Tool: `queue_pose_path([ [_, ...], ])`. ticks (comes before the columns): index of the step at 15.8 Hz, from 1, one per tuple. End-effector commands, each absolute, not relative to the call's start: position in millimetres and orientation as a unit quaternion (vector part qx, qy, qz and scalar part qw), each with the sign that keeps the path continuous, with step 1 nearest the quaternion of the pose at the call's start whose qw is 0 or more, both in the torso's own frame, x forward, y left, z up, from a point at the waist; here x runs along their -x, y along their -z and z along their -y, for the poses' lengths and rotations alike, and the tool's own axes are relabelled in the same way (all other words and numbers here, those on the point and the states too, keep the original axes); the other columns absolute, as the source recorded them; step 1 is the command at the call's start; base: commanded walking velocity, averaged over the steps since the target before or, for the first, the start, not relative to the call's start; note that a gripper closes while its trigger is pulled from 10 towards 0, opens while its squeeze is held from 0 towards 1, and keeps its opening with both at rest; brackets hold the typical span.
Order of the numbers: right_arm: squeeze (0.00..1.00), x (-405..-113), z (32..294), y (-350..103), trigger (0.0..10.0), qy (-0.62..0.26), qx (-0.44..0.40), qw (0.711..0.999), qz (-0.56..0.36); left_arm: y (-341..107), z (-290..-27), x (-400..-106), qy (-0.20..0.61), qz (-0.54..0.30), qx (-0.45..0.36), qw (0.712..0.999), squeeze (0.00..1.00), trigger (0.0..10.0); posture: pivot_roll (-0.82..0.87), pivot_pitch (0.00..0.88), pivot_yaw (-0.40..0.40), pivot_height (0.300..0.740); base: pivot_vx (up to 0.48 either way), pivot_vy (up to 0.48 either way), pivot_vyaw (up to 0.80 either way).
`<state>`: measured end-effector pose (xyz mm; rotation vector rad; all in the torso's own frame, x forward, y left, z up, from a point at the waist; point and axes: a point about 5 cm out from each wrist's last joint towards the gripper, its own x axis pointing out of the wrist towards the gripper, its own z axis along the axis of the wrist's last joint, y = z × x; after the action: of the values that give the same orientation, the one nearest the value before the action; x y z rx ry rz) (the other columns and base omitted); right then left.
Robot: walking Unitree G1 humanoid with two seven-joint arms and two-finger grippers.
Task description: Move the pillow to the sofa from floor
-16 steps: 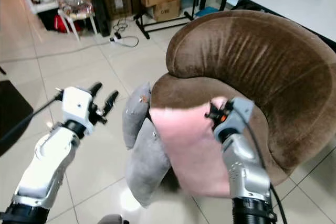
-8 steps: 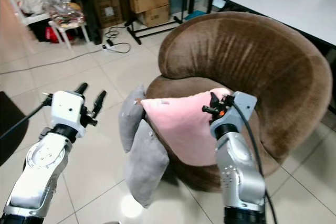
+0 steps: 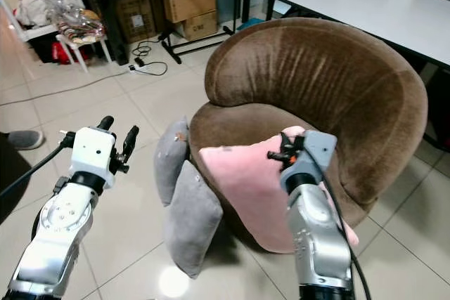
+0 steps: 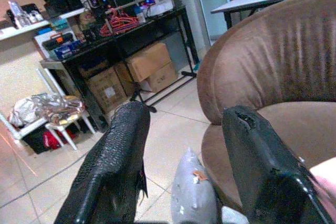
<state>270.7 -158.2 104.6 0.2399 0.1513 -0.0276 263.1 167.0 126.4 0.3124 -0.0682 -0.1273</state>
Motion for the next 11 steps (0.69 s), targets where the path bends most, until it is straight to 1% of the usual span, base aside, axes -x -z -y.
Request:
queue_pose_path([
  [1, 0.0, -275, 153, -109, 10.0, 0.003, -0.116, 0.991, -0.06, -129, -171, -261, 0.057, 0.035, -0.158, 0.985, 0.0, 10.0, -0.1, 0.0, 0.021, 0.74, 0.0, 0.0, 0.0],
  [3, 0.0, -279, 145, -103, 10.0, -0.011, -0.103, 0.992, -0.07, -128, -177, -260, 0.05, 0.022, -0.162, 0.985, 0.0, 10.0, -0.08, 0.0, 0.017, 0.74, 0.0, 0.0, 0.0],
  [5, 0.0, -279, 144, -101, 10.0, -0.014, -0.089, 0.993, -0.074, -125, -179, -259, 0.047, 0.011, -0.148, 0.988, 0.0, 10.0, -0.09, 0.0, 0.022, 0.74, 0.0, 0.0, 0.0],
  [8, 0.0, -277, 149, -97, 10.0, -0.003, -0.081, 0.993, -0.082, -120, -182, -257, 0.055, -0.003, -0.136, 0.989, 0.0, 10.0, -0.09, 0.0, 0.013, 0.74, 0.0, 0.0, 0.0],
  [10, 0.0, -278, 150, -95, 10.0, -0.004, -0.075, 0.994, -0.083, -117, -177, -255, 0.075, -0.005, -0.159, 0.984, 0.0, 10.0, -0.08, 0.0, 0.012, 0.74, 0.0, 0.0, 0.0],
  [11, 0.0, -279, 150, -95, 10.0, -0.004, -0.074, 0.994, -0.083, -117, -177, -255, 0.074, -0.005, -0.156, 0.985, 0.0, 10.0, -0.09, 0.0, 0.011, 0.74, 0.0, 0.0, 0.0],
])
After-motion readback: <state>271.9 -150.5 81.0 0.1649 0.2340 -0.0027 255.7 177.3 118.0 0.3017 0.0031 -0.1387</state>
